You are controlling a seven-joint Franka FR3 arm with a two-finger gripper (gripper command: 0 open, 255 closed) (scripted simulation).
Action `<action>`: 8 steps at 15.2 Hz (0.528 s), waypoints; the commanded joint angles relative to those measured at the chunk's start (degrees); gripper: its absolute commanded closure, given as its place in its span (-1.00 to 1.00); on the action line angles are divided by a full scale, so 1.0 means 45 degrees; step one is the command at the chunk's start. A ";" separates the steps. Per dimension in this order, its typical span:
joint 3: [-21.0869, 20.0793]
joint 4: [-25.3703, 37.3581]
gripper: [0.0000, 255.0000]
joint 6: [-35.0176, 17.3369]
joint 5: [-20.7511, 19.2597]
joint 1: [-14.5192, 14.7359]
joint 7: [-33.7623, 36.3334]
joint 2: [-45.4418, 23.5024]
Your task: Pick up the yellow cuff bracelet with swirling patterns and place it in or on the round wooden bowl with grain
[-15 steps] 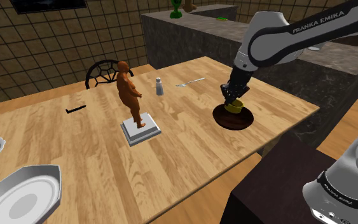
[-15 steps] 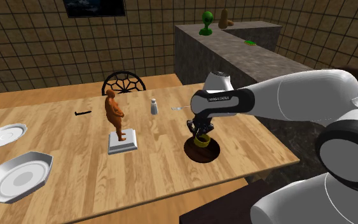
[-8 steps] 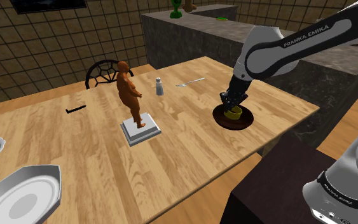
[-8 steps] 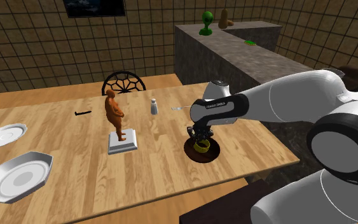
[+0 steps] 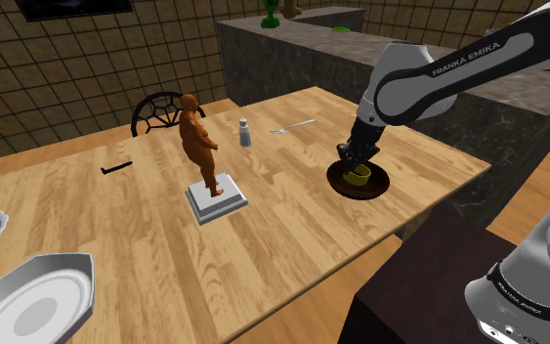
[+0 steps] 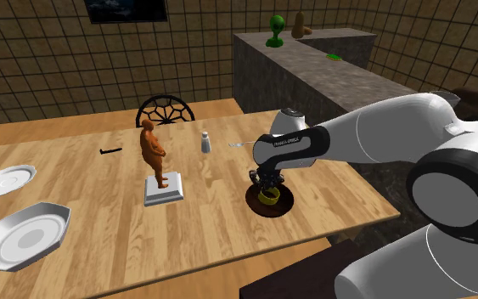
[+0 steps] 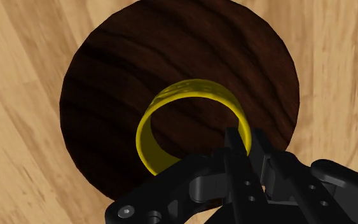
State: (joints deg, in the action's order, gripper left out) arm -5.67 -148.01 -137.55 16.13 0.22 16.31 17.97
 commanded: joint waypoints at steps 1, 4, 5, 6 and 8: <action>0.0000 0.0001 -1.00 -0.0001 0.0000 0.0000 0.0000 -0.0001; 0.0000 0.0000 -1.00 -0.0002 0.0000 0.0000 0.0000 0.0000; 0.0000 0.0000 -1.00 -0.0002 0.0000 0.0000 0.0000 0.0000; 0.0000 0.0000 -1.00 -0.0002 0.0000 0.0000 0.0000 0.0000; 0.0103 0.0306 -1.00 0.0985 -0.0193 -0.0115 0.0099 0.0669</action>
State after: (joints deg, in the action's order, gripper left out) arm -5.44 -146.97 -134.98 15.58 -0.09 16.65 19.57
